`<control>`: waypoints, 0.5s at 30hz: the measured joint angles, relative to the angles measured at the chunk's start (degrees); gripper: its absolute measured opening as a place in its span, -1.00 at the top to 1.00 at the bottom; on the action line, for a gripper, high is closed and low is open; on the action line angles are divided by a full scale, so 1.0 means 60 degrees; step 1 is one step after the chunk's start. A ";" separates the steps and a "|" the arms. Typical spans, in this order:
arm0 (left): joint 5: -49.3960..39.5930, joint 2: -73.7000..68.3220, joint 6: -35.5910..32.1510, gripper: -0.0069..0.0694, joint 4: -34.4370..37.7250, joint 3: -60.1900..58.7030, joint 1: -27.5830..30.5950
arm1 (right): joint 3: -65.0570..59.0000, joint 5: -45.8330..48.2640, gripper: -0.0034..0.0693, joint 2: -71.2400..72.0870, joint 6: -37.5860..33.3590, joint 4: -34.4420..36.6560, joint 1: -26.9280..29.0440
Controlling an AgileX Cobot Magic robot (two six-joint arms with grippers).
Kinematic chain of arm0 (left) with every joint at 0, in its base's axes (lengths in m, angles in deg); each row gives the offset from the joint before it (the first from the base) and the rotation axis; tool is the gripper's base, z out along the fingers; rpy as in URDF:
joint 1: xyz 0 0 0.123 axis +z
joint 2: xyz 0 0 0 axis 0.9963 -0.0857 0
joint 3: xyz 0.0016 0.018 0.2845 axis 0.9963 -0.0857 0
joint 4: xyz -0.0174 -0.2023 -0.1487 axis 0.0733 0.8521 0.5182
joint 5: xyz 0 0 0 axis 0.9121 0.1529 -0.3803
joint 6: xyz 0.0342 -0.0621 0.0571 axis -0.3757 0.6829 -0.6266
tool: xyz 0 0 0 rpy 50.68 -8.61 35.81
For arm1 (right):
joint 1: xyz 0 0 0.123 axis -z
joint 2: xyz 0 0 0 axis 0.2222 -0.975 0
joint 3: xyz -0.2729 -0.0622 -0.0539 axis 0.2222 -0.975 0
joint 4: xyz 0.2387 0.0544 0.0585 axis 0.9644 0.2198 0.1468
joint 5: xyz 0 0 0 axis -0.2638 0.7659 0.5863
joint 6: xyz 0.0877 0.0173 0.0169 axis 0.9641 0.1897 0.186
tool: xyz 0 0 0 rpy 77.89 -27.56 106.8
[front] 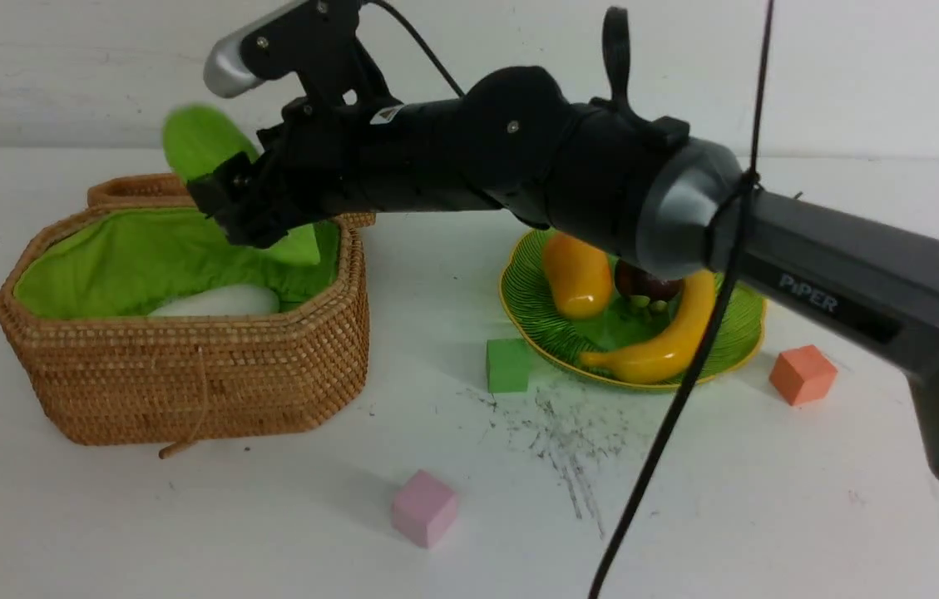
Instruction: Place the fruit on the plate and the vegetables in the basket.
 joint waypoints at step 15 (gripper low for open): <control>0.0636 0.0000 -0.1575 0.71 0.1621 0.0000 0.0000 | 0.0106 0.6372 -0.34 0.2960 0.2675 -0.2957 -0.0010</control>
